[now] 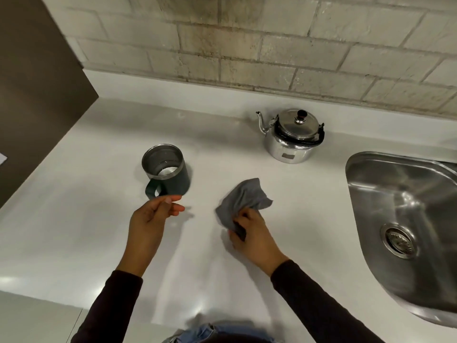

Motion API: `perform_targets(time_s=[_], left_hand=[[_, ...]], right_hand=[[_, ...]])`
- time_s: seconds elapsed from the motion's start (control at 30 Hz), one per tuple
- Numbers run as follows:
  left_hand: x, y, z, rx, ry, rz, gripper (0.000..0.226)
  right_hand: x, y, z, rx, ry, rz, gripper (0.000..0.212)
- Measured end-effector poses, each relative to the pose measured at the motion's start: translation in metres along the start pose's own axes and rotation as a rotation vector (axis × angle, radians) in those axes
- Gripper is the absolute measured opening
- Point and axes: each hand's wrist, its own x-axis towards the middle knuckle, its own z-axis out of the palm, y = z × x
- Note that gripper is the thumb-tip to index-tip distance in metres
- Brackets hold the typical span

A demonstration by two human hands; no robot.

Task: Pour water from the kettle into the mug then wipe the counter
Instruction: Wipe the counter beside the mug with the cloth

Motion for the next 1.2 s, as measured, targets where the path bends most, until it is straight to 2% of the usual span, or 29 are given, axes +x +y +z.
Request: perform_targets(time_s=[0.07,0.2,0.27,0.37,0.43,0.53,0.6,0.7,0.83,0.93,1.0,1.1,1.13,1.2], left_hand=[[0.004,-0.002,-0.012,-0.047,0.097,0.031,0.026],[0.019,-0.012,-0.026,-0.072,0.281,0.018,0.013],[0.031,-0.017,-0.028,-0.045,0.287,-0.059,0.014],[0.050,-0.022,-0.029,-0.056,0.121,-0.200,0.014],[0.060,-0.022,-0.028,-0.133,-0.017,-0.293,0.020],[0.070,-0.023,-0.028,-0.232,-0.135,-0.367,0.032],[0.073,-0.024,-0.028,-0.300,-0.177,-0.363,0.038],[0.077,-0.025,-0.032,-0.353,-0.186,-0.355,0.038],[0.080,-0.020,-0.041,-0.389,-0.137,-0.320,0.029],[0.079,-0.014,-0.052,-0.385,-0.080,-0.274,0.028],[0.077,-0.011,-0.061,-0.364,-0.043,-0.253,0.028],[0.075,-0.009,-0.075,-0.341,-0.001,-0.244,0.028],[0.074,-0.009,-0.078,-0.339,0.011,-0.245,0.028],[0.071,-0.010,-0.084,-0.341,0.029,-0.248,0.030]], right_hand=[[0.006,-0.011,0.003,0.019,-0.018,-0.002,0.019],[0.026,-0.018,0.005,-0.179,0.196,0.047,0.043],[0.035,-0.019,0.017,-0.291,0.119,0.138,0.061],[0.040,-0.015,0.045,-0.477,0.002,0.214,0.073],[0.042,-0.011,0.053,-0.513,0.028,0.201,0.076],[0.052,-0.007,0.055,-0.513,0.049,0.193,0.084],[0.064,-0.007,0.055,-0.507,0.068,0.200,0.075],[0.092,-0.006,0.052,-0.422,0.093,0.174,0.054],[0.138,-0.015,0.048,-0.043,0.127,0.279,0.048],[0.159,-0.036,0.059,0.244,0.061,0.393,0.047],[0.162,-0.052,0.073,0.148,-0.020,0.305,0.048],[0.145,-0.066,0.103,-0.308,-0.124,-0.061,0.053],[0.138,-0.067,0.109,-0.423,-0.141,-0.129,0.054],[0.124,-0.059,0.113,-0.503,-0.136,-0.168,0.056]])
